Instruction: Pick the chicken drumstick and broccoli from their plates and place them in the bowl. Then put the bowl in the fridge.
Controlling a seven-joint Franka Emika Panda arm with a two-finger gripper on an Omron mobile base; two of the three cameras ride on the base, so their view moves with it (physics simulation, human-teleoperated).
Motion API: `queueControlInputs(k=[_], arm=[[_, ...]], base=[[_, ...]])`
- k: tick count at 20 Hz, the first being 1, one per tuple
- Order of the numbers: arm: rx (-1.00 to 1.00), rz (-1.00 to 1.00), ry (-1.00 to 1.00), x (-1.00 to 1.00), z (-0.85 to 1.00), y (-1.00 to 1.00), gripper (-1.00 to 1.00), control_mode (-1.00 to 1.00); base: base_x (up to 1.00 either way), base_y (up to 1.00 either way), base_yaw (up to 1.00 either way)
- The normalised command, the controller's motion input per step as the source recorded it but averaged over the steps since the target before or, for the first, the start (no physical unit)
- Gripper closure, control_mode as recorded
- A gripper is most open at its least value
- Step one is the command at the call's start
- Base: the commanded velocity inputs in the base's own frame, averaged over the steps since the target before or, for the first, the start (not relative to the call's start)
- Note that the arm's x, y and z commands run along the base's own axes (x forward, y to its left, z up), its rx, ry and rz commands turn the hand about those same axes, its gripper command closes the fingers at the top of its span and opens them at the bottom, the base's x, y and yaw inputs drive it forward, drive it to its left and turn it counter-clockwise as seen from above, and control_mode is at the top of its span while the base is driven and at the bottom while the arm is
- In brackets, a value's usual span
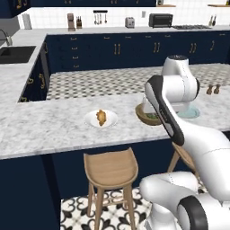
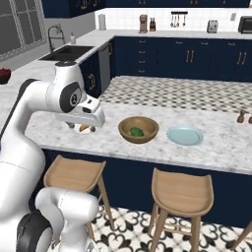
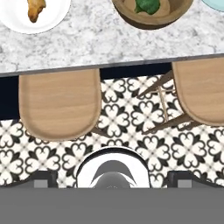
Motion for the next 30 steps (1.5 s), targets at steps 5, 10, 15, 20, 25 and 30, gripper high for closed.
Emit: queueControlInputs(k=[5,10,15,20,25,30], arm=[[0.00,0.00,0.00,0.00,0.00,0.00,-1.00,1.00],[0.00,0.00,0.00,0.14,-0.02,0.07,-1.00,-1.00],[-0.02,0.00,0.00,0.86,-0.31,0.88,-1.00,-1.00],[0.00,0.00,0.00,0.75,-0.37,0.76,-1.00,-1.00],[0.00,0.00,0.00,0.75,-0.42,0.21,-1.00,-1.00],[0.01,0.00,0.00,0.42,-0.46,0.00,-1.00,-1.00]], base=[[0.66,0.00,0.00],[0.43,0.05,0.00],[0.00,0.00,0.00],[0.00,0.00,0.00],[0.00,0.00,0.00],[0.00,0.00,0.00]])
